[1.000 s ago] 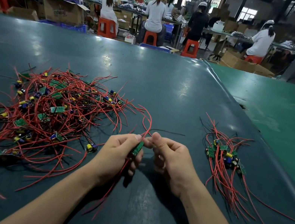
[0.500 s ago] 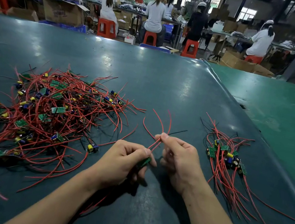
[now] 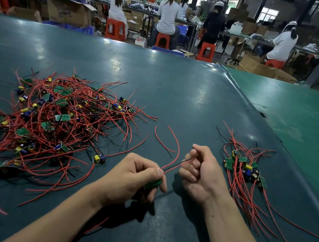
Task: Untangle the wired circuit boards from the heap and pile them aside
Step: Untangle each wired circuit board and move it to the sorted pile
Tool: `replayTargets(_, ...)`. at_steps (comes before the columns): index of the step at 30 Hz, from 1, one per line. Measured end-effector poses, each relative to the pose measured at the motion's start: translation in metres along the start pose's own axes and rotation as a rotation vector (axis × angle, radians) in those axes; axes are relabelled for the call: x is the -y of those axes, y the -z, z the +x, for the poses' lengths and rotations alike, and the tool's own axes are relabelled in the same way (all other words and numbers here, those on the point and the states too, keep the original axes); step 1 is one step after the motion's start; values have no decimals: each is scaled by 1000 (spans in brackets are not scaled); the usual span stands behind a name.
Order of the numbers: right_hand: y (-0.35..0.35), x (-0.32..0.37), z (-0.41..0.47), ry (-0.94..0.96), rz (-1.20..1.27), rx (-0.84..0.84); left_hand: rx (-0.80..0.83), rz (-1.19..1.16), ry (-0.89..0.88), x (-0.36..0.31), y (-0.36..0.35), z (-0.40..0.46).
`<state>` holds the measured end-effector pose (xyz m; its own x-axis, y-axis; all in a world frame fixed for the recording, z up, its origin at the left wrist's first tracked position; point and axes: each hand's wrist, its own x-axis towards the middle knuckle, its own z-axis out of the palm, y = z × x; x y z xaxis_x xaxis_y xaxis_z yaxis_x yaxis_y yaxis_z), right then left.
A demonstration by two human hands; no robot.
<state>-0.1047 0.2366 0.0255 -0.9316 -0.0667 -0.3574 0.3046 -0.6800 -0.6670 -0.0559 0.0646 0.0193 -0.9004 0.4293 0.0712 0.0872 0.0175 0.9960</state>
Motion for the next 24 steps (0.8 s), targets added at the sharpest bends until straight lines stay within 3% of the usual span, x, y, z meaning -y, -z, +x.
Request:
replayTargets(5,1,1,1,9,21,73,-45,-29,3,-3,0,0)
replayTargets(9,3,-5,-4,58,-406,208,-211,-136,29,0,-2,5)
replayTargets(12,3,-15,-11,1,-637,387,-192,-104,26,0,-3,5)
replayTargets(20,3,-12,-8,31,-514,361,-10,-50,57,-3,0,3)
replayTargets(24,1,-3,-3,97,-348,210,53,-39,46,-3,3,3)
